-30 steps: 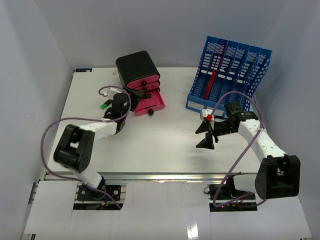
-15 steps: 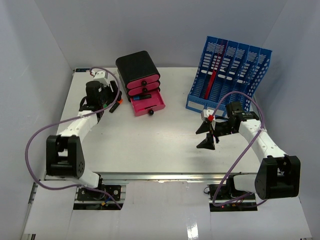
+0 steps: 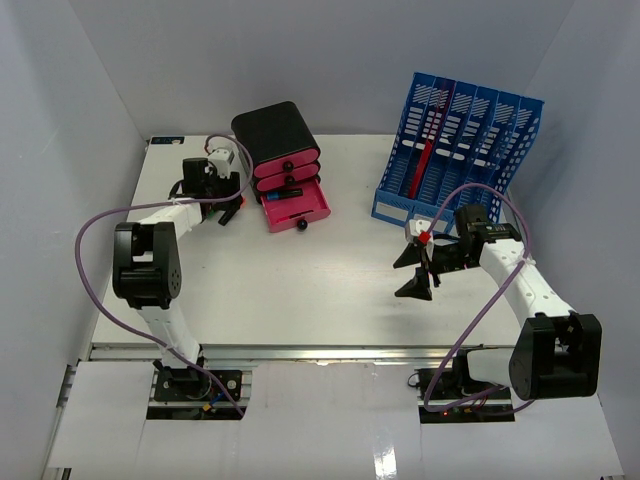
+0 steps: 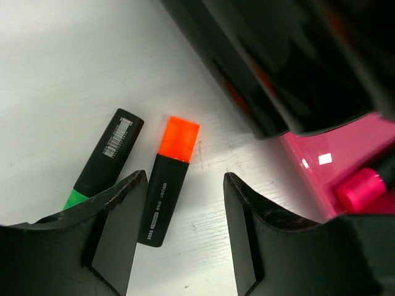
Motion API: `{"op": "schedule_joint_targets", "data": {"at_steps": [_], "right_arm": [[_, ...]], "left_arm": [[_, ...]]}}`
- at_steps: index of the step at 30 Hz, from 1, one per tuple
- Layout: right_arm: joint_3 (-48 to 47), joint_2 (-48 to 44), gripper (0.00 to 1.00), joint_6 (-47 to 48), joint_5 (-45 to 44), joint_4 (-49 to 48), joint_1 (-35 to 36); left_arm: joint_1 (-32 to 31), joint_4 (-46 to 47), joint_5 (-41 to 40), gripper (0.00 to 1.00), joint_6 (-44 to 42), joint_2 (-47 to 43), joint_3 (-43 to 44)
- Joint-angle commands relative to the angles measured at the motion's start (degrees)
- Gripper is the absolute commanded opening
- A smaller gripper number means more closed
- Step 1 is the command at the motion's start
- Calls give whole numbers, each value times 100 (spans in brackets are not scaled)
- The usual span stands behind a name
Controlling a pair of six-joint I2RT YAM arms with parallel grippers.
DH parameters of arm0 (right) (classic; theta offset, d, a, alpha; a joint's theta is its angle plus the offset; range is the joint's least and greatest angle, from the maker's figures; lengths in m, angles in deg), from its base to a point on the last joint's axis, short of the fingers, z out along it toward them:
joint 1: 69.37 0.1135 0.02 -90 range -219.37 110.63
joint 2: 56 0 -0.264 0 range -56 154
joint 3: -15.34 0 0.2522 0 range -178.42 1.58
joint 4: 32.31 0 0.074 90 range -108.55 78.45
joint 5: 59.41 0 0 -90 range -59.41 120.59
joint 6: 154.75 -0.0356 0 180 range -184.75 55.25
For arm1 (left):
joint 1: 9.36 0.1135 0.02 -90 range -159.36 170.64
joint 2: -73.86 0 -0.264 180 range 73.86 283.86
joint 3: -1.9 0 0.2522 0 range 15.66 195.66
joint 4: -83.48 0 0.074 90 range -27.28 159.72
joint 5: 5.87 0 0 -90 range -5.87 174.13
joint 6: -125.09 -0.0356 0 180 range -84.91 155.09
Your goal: Organize the desk
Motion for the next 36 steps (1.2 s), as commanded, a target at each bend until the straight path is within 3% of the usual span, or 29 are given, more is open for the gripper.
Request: {"op": "schedule_joint_targets", "data": {"at_steps": [1, 18, 36], "right_arm": [[-115, -3, 80, 169, 194, 230, -24], [-112, 120, 80, 169, 185, 242, -24], [-127, 180, 80, 125, 210, 242, -33]], "left_arm": [[83, -122, 253, 63, -286, 172, 105], [83, -365, 15, 58, -463, 612, 414], [83, -395, 52, 54, -193, 284, -364]]}}
